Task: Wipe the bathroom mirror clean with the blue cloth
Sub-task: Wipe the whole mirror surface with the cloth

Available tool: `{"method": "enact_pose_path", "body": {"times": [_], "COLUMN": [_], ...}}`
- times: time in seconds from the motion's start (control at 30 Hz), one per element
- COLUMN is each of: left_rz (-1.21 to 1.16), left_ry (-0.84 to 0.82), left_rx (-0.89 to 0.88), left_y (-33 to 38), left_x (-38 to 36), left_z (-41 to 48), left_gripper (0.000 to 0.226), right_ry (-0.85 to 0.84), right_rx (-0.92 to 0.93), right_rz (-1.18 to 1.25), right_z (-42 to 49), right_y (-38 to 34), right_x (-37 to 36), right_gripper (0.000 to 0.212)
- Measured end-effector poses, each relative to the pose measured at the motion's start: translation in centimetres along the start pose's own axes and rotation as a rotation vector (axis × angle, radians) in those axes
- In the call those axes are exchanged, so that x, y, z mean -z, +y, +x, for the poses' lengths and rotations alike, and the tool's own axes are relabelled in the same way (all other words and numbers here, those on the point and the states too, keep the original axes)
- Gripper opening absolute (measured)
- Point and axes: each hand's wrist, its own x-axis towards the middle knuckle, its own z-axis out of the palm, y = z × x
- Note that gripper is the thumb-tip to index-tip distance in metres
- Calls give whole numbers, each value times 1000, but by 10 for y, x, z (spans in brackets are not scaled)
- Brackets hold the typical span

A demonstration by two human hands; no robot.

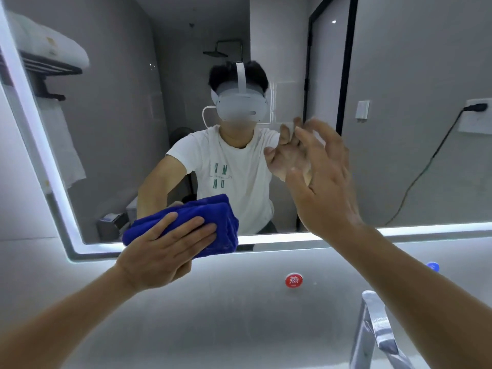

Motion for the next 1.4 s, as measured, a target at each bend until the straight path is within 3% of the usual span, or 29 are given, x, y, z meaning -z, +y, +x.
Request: {"method": "enact_pose_path", "body": {"times": [0.2, 0.43, 0.6, 0.8, 0.9, 1.07, 1.13, 1.3, 1.4], "left_rz": [-94, -245, -216, -188, -155, -79, -49, 26, 69], "left_ry": [27, 124, 120, 128, 132, 54, 35, -59, -79], "left_rx": [237, 836, 966, 1114, 982, 226, 49, -243, -254], "left_y": [52, 50, 14, 19, 41, 56, 31, -47, -93], "left_x": [11, 36, 50, 55, 53, 43, 47, 68, 79], "left_z": [65, 215, 299, 377, 405, 404, 405, 429, 448], "left_gripper": [64, 70, 70, 75, 75, 66, 63, 63, 65], "right_ry": [37, 47, 98, 169, 172, 202, 228, 245, 266], "right_rx": [-32, 13, 18, 55, 52, 90, 106, 105, 98], "right_rz": [-9, -30, 3, 18, 13, 2, -4, 1, 27], "right_z": [5, 31, 68, 94, 103, 117, 121, 132, 141], "right_y": [37, 83, 100, 129, 146, 170, 176, 176, 167], "right_x": [37, 87, 113, 146, 162, 190, 201, 210, 205], "right_gripper": [61, 57, 54, 60, 61, 56, 56, 59, 60]}}
